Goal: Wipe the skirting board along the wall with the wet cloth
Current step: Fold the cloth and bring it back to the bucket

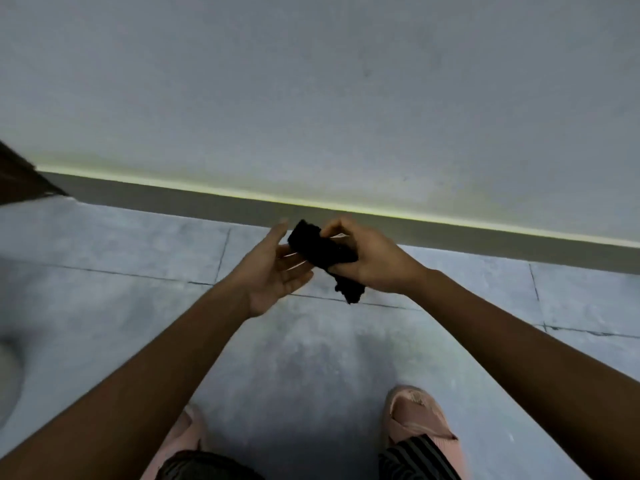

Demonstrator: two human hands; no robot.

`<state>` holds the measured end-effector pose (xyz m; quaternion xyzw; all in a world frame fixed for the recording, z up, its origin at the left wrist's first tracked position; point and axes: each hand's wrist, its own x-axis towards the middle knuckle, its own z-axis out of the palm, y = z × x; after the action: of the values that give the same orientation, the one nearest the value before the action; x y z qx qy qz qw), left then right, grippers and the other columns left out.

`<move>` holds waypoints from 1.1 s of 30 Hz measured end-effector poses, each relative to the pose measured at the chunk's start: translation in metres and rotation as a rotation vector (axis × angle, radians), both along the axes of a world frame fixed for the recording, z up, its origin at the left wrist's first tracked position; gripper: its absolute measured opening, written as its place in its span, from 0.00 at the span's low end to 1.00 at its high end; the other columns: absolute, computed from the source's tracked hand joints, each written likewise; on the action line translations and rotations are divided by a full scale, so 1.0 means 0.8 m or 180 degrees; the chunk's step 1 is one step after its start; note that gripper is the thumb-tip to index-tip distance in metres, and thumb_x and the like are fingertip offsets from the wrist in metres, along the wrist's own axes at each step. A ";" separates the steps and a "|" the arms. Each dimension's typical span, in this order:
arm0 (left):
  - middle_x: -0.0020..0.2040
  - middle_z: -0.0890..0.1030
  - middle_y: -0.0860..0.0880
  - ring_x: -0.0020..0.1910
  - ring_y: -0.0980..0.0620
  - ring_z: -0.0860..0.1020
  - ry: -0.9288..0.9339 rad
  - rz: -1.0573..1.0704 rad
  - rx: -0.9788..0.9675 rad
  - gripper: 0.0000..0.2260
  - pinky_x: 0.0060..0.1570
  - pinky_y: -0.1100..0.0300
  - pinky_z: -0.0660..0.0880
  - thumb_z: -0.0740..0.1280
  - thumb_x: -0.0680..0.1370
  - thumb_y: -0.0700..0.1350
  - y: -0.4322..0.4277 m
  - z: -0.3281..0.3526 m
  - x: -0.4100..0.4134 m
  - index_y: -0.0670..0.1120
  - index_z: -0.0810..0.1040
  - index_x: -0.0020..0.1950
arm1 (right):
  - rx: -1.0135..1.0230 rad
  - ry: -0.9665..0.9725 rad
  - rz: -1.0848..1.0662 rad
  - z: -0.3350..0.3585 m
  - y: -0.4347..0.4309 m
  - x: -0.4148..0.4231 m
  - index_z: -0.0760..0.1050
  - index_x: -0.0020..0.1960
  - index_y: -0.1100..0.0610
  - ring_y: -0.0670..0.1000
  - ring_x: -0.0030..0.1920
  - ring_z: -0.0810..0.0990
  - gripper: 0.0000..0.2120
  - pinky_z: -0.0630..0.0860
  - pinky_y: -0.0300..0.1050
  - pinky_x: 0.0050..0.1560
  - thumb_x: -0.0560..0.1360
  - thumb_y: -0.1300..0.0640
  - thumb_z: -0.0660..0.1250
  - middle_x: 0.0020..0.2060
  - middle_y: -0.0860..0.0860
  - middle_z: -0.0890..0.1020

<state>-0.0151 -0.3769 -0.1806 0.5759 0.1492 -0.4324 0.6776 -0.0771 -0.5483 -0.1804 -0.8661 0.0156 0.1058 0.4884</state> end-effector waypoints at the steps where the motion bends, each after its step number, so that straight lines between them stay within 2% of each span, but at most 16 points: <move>1: 0.47 0.82 0.46 0.47 0.49 0.81 -0.0100 -0.0083 -0.0052 0.15 0.47 0.53 0.78 0.61 0.78 0.55 0.007 0.022 0.006 0.44 0.78 0.53 | -0.0052 -0.0110 0.0082 0.025 0.006 0.006 0.69 0.54 0.50 0.40 0.47 0.80 0.16 0.78 0.40 0.48 0.72 0.64 0.70 0.50 0.46 0.80; 4: 0.52 0.81 0.44 0.51 0.46 0.81 -0.0433 -0.0146 -0.0163 0.14 0.47 0.51 0.80 0.63 0.78 0.50 0.041 0.110 0.016 0.43 0.78 0.57 | -0.0382 -0.0588 0.0520 0.118 0.035 0.025 0.75 0.54 0.51 0.42 0.42 0.82 0.14 0.81 0.41 0.44 0.72 0.64 0.70 0.50 0.46 0.81; 5: 0.52 0.81 0.43 0.50 0.47 0.81 -0.0582 -0.0168 -0.0139 0.14 0.46 0.53 0.80 0.62 0.78 0.49 0.054 0.142 0.018 0.41 0.78 0.57 | -0.0469 -0.0706 0.0717 0.152 0.048 0.031 0.77 0.55 0.50 0.42 0.43 0.83 0.14 0.81 0.41 0.45 0.72 0.65 0.69 0.51 0.46 0.81; 7: 0.47 0.82 0.44 0.44 0.50 0.82 -0.0863 -0.0147 -0.0089 0.11 0.45 0.58 0.80 0.59 0.80 0.46 0.083 0.204 0.017 0.41 0.78 0.52 | -0.0437 -0.0804 0.0990 0.217 0.075 0.041 0.80 0.55 0.50 0.44 0.52 0.81 0.16 0.78 0.41 0.54 0.72 0.67 0.67 0.55 0.45 0.81; 9: 0.46 0.82 0.45 0.43 0.51 0.81 -0.1108 0.0012 -0.0076 0.11 0.42 0.60 0.79 0.58 0.81 0.47 0.121 0.265 0.009 0.43 0.77 0.52 | -0.0110 -0.0684 0.1015 0.285 0.106 0.043 0.82 0.52 0.53 0.46 0.57 0.79 0.18 0.75 0.39 0.59 0.72 0.71 0.62 0.56 0.48 0.82; 11: 0.50 0.81 0.44 0.49 0.49 0.80 -0.1280 0.0148 -0.0068 0.12 0.45 0.57 0.79 0.57 0.81 0.48 0.160 0.315 -0.004 0.44 0.77 0.55 | 0.0123 -0.0689 0.0921 0.338 0.137 0.044 0.80 0.52 0.54 0.46 0.60 0.77 0.18 0.72 0.38 0.59 0.73 0.71 0.58 0.57 0.50 0.81; 13: 0.55 0.81 0.42 0.51 0.46 0.81 -0.1414 0.0263 -0.0114 0.15 0.47 0.53 0.78 0.56 0.81 0.49 0.202 0.359 -0.024 0.43 0.76 0.59 | 0.0086 -0.0718 0.0873 0.377 0.173 0.042 0.75 0.61 0.53 0.48 0.64 0.72 0.16 0.67 0.41 0.60 0.76 0.65 0.60 0.63 0.50 0.75; 14: 0.55 0.82 0.42 0.51 0.45 0.81 -0.1453 0.0351 -0.0168 0.15 0.46 0.53 0.79 0.55 0.81 0.49 0.223 0.376 -0.035 0.43 0.76 0.60 | 0.0082 -0.0559 0.0882 0.389 0.192 0.040 0.69 0.67 0.50 0.50 0.67 0.69 0.18 0.64 0.44 0.60 0.77 0.58 0.62 0.67 0.50 0.71; 16: 0.55 0.82 0.41 0.51 0.44 0.82 -0.1474 0.0570 -0.0208 0.16 0.45 0.51 0.80 0.56 0.81 0.51 0.258 0.399 -0.056 0.43 0.76 0.60 | 0.0230 0.0001 0.0853 0.393 0.228 0.034 0.57 0.73 0.44 0.54 0.70 0.65 0.29 0.64 0.53 0.62 0.76 0.41 0.62 0.72 0.50 0.64; 17: 0.55 0.82 0.41 0.51 0.43 0.81 -0.1511 0.0690 -0.0170 0.16 0.48 0.49 0.79 0.57 0.81 0.52 0.276 0.407 -0.067 0.43 0.76 0.59 | 0.0351 0.0258 0.0836 0.390 0.249 0.027 0.55 0.74 0.42 0.57 0.69 0.66 0.32 0.64 0.58 0.64 0.74 0.36 0.61 0.72 0.51 0.65; 19: 0.55 0.81 0.42 0.53 0.43 0.80 -0.1736 0.0923 -0.0028 0.16 0.54 0.46 0.76 0.58 0.80 0.53 0.313 0.406 -0.081 0.44 0.76 0.59 | 0.0910 0.0638 0.0793 0.370 0.290 0.015 0.61 0.72 0.45 0.59 0.65 0.72 0.35 0.70 0.63 0.63 0.70 0.31 0.61 0.69 0.51 0.71; 21: 0.56 0.80 0.44 0.55 0.46 0.79 -0.2106 0.1145 0.0211 0.15 0.55 0.49 0.76 0.58 0.81 0.52 0.347 0.388 -0.087 0.44 0.75 0.60 | 0.1818 0.0818 0.0601 0.341 0.329 0.006 0.70 0.68 0.51 0.58 0.61 0.77 0.30 0.79 0.57 0.51 0.71 0.36 0.64 0.63 0.54 0.77; 23: 0.55 0.79 0.46 0.56 0.48 0.77 -0.2540 0.1260 0.0784 0.15 0.54 0.53 0.75 0.57 0.81 0.53 0.384 0.358 -0.093 0.45 0.74 0.58 | 0.2543 0.0842 0.0098 0.312 0.374 -0.007 0.72 0.65 0.55 0.58 0.59 0.79 0.21 0.80 0.51 0.42 0.76 0.46 0.65 0.61 0.56 0.79; 26: 0.55 0.77 0.49 0.56 0.49 0.75 -0.2957 0.1136 0.1712 0.14 0.47 0.58 0.70 0.55 0.81 0.53 0.431 0.310 -0.104 0.46 0.72 0.59 | 0.2667 0.0700 -0.0508 0.265 0.432 -0.021 0.72 0.62 0.53 0.58 0.56 0.79 0.12 0.80 0.47 0.35 0.79 0.54 0.62 0.60 0.57 0.79; 29: 0.51 0.76 0.48 0.51 0.49 0.75 -0.2837 0.0962 0.1592 0.12 0.38 0.61 0.69 0.55 0.81 0.53 0.468 0.288 -0.104 0.47 0.70 0.56 | 0.2645 0.0657 -0.0717 0.246 0.475 -0.022 0.71 0.64 0.51 0.57 0.57 0.79 0.13 0.81 0.48 0.41 0.80 0.56 0.61 0.59 0.56 0.79; 33: 0.54 0.77 0.45 0.51 0.46 0.77 -0.2249 0.0949 0.1177 0.15 0.35 0.56 0.77 0.53 0.81 0.55 0.499 0.273 -0.093 0.47 0.69 0.60 | 0.2329 0.0630 -0.0882 0.254 0.501 -0.012 0.70 0.64 0.53 0.57 0.56 0.78 0.13 0.81 0.53 0.50 0.80 0.56 0.60 0.58 0.56 0.78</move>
<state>-0.0898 0.0224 0.0375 0.7727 0.0644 -0.0717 0.6275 -0.0868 -0.1471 0.0225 -0.6103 0.1405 0.1203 0.7703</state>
